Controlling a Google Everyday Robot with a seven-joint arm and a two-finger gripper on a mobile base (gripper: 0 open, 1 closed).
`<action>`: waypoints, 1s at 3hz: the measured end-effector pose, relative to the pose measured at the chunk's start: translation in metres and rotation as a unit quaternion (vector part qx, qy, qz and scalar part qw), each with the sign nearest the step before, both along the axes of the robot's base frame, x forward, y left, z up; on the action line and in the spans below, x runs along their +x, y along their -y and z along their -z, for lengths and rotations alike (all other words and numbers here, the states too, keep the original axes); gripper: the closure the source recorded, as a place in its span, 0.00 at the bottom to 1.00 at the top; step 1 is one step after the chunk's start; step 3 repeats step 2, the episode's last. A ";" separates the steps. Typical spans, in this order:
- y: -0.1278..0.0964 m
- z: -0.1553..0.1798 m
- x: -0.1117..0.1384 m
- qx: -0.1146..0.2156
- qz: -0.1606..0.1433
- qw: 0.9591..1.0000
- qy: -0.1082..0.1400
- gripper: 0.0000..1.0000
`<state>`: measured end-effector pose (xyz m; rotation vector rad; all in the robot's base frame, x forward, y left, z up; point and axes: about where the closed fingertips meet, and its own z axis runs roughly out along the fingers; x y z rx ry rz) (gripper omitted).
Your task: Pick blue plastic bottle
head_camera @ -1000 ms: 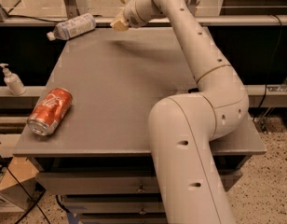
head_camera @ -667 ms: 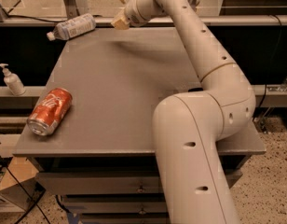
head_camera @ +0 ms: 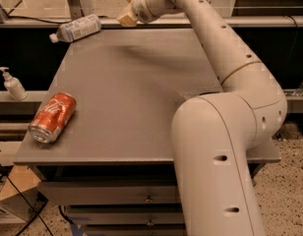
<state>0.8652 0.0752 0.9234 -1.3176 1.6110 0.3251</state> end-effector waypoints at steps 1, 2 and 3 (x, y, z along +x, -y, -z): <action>-0.004 0.003 -0.001 0.000 -0.002 1.000 -0.002 0.15; -0.007 0.006 0.000 -0.001 -0.004 1.000 -0.004 0.00; -0.007 0.006 0.000 -0.001 -0.004 1.000 -0.004 0.00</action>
Offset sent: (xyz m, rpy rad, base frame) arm -0.0006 0.0034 -0.0029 -0.0006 0.0044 0.0041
